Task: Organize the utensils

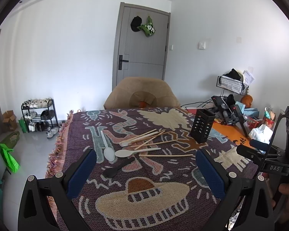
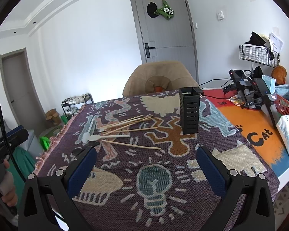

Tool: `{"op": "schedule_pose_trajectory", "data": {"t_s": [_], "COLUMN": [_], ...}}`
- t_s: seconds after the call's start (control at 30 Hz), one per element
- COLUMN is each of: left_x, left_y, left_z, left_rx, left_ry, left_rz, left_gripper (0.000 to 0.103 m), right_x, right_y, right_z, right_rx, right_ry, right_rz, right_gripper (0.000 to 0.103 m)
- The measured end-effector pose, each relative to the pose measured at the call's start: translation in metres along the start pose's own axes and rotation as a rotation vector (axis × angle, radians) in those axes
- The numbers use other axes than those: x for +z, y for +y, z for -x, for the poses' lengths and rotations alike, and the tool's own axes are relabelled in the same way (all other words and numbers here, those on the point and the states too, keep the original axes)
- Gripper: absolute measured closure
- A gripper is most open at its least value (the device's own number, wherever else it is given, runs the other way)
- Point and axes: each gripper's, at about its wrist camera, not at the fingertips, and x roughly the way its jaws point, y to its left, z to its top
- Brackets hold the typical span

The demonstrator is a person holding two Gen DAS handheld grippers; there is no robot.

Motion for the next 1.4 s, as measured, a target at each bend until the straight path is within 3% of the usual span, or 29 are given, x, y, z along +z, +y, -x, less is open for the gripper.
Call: {"op": "schedule_pose_trajectory", "data": {"t_s": [1.4], "left_x": [-0.005], "left_y": [0.0047], "left_z": [-0.0001], "left_rx": [-0.001], "left_ry": [-0.009], "left_rz": [0.002], "left_gripper": [0.001], "right_x": [-0.0033], "right_y": [0.0044], "right_z": [-0.0009], "right_rx": [-0.006], "right_ry": [0.001], "right_rz": [0.014], "right_gripper": [0.0]}}
